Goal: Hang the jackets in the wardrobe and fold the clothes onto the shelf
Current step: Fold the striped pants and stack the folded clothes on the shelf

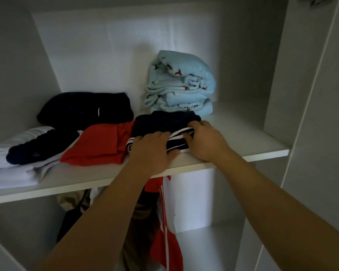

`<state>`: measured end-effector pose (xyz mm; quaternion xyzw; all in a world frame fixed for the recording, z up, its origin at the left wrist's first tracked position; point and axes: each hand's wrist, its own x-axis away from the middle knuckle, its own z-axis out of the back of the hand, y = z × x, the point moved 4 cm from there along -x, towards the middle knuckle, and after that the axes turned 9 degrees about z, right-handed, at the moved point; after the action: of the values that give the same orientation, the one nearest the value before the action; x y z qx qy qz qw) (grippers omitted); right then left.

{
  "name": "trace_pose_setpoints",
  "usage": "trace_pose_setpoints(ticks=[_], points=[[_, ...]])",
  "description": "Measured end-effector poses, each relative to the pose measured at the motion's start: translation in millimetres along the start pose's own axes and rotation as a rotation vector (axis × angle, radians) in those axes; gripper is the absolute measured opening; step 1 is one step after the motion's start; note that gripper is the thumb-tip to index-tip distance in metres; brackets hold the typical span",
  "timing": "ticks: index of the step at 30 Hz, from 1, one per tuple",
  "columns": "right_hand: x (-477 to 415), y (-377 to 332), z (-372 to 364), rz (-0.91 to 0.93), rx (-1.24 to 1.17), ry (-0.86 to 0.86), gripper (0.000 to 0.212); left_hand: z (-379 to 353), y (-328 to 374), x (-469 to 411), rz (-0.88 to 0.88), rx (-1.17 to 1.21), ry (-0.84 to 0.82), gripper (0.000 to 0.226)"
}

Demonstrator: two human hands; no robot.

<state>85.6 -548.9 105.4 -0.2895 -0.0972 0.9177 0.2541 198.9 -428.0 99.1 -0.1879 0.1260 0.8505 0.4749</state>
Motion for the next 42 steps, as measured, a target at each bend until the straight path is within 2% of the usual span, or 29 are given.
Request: trace_pose_setpoints(ticks=[3, 7, 14, 16, 18, 21, 24, 26, 28, 32, 34, 36, 39, 42], points=[[13.9, -0.6, 1.5, -0.037, -0.03, 0.091, 0.039, 0.3, 5.2, 8.8, 0.005, -0.049, 0.054, 0.067], [29.9, -2.7, 4.9, -0.111, 0.061, 0.228, 0.037, 6.7, 9.9, 17.1, -0.063, -0.044, 0.161, 0.072], [40.6, -7.7, 1.7, -0.229, 0.088, 0.235, 0.045, 9.0, 7.8, 21.5, -0.152, 0.152, 0.135, 0.061], [47.1, -11.0, 6.2, -0.24, 0.032, 0.217, 0.048, 14.8, 4.5, 26.0, -0.164, 0.219, 0.159, 0.057], [63.8, -17.1, 17.7, -0.247, -0.074, 0.277, 0.049, 21.4, 2.0, 36.1, -0.192, 0.284, 0.214, 0.051], [112.1, -28.9, 41.4, -0.231, -0.101, 0.461, 0.035, 30.0, 3.6, 65.6, -0.262, 0.458, 0.367, 0.035], [180.6, -43.6, 57.2, -0.284, -0.039, 0.458, 0.024, 24.5, 23.0, 108.4, -0.37, 0.705, 0.412, 0.019], [240.0, -52.7, 62.3, -0.365, 0.031, 0.36, 0.025, 8.8, 50.2, 150.7, -0.455, 0.869, 0.28, 0.01], [309.8, -59.1, 64.2, -0.504, 0.077, 0.247, 0.026, -12.2, 85.8, 200.1, -0.529, 0.969, 0.057, 0.005], [462.3, -71.5, 71.0, -0.88, 0.114, 0.173, 0.03, -39.1, 162.2, 308.5, -0.729, 1.005, -0.425, 0.017], [540.7, -81.7, 84.2, -1.082, 0.102, 0.252, 0.029, -32.1, 199.5, 361.8, -0.836, 1.03, -0.563, 0.016], [614.6, -98.0, 102.2, -1.24, 0.08, 0.404, 0.026, -13.6, 237.1, 411.8, -0.961, 1.059, -0.659, 0.014], [713.6, -129.2, 130.8, -1.421, 0.103, 0.608, 0.026, 19.3, 291.3, 490.3, -1.166, 1.052, -0.801, 0.016], [802.6, -160.7, 157.0, -1.56, 0.145, 0.741, 0.029, 49.6, 339.9, 574.1, -1.358, 1.03, -0.904, 0.018]])
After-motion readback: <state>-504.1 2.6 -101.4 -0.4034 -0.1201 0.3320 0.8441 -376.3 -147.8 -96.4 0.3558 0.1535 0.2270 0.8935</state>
